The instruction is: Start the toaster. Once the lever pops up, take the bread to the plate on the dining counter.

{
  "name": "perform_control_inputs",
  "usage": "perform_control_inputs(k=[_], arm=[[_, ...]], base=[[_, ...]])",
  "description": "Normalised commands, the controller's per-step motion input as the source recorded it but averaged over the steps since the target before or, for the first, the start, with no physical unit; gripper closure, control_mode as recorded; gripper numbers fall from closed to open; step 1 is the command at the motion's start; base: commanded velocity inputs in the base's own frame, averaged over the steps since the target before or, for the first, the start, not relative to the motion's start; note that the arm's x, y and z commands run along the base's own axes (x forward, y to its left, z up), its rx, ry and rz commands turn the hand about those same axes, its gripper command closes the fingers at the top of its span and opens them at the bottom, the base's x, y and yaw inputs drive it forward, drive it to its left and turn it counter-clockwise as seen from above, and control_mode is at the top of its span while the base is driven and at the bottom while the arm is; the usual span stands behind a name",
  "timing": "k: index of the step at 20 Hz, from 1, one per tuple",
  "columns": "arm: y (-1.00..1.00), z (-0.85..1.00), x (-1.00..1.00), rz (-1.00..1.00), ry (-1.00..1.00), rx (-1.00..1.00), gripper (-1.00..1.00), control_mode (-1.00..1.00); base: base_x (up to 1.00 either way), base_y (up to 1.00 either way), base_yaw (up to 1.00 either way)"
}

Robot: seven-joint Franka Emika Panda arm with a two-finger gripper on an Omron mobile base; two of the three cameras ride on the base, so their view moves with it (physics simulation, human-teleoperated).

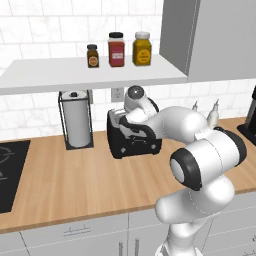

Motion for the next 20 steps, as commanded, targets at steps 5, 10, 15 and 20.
perform_control_inputs(k=[5,10,15,20], arm=[[0.00,0.00,0.00,0.00,0.00,0.00,-1.00,-1.00],[0.00,0.00,0.00,0.00,0.00,0.00,-1.00,-1.00],[0.00,-0.04,0.00,0.00,0.00,0.00,-1.00,-1.00],[0.02,-0.08,0.00,0.00,0.00,0.00,-1.00,-1.00]], base=[[0.00,0.00,0.00],[0.00,0.00,0.00],[0.00,0.00,0.00],[0.00,0.00,0.00]])
